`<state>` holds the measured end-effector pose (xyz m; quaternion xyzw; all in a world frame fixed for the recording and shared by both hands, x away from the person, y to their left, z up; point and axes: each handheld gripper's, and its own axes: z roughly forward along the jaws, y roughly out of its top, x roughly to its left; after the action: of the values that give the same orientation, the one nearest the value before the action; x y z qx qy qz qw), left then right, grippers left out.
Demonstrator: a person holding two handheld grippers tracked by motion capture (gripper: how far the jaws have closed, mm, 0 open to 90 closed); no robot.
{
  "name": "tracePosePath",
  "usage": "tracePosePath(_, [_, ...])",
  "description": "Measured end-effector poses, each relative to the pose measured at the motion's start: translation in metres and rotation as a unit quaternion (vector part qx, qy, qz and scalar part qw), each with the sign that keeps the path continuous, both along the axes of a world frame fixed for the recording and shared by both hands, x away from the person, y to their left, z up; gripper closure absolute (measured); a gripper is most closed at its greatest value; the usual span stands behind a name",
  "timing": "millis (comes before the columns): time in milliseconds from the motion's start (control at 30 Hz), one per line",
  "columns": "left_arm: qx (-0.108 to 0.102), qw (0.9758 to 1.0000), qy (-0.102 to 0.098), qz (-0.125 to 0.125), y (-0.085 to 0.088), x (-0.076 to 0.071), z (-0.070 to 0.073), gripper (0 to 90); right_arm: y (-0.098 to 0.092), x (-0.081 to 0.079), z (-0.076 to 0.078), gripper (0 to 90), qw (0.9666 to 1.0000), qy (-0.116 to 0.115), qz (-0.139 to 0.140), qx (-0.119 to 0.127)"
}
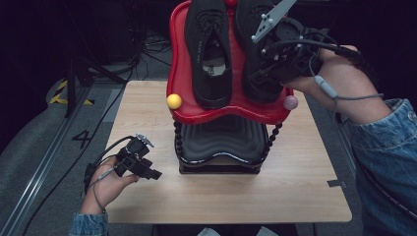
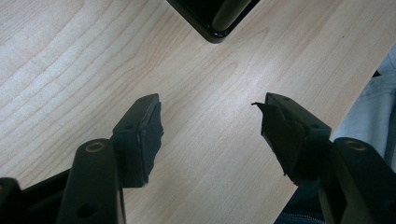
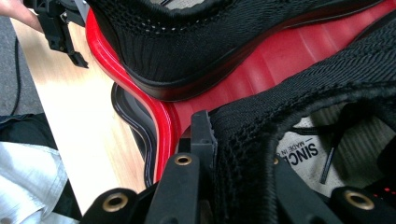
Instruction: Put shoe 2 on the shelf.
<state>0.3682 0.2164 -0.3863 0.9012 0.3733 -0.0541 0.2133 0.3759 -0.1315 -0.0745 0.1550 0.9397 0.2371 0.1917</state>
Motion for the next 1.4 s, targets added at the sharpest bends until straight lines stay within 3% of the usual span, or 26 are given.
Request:
tracePosePath(567, [0.002,1.0,-0.001,-0.003,0.0,0.001,-0.001,38.5,0.016,0.002,-0.02,82.1,0.9999,-0.012,-0.001,-0.002])
tracePosePath(867, [0.002,1.0,0.003,-0.001,0.0,0.0,-0.001,38.5,0.02,-0.001,-0.021,81.5,0.9999,-0.014,-0.008,0.001])
tracePosePath(967, [0.003,1.0,-0.001,-0.002,0.0,0.001,-0.001,38.5,0.019,-0.001,-0.021,77.7,0.9998,-0.016,-0.006,-0.004])
tracePosePath(1000, [0.002,1.0,-0.001,-0.001,0.001,0.001,-0.001,38.5,0.017,-0.002,-0.02,72.1,0.9999,-0.01,-0.001,-0.003])
tracePosePath(1067, [0.001,1.0,-0.002,0.0,0.001,0.001,-0.001,38.5,0.014,-0.005,-0.017,63.2,0.9998,-0.012,-0.002,0.013])
tracePosePath(1400, [0.0,1.0,0.003,0.009,0.004,-0.003,-0.001,38.3,-0.007,-0.018,0.012,56.5,0.9977,-0.008,-0.016,0.065])
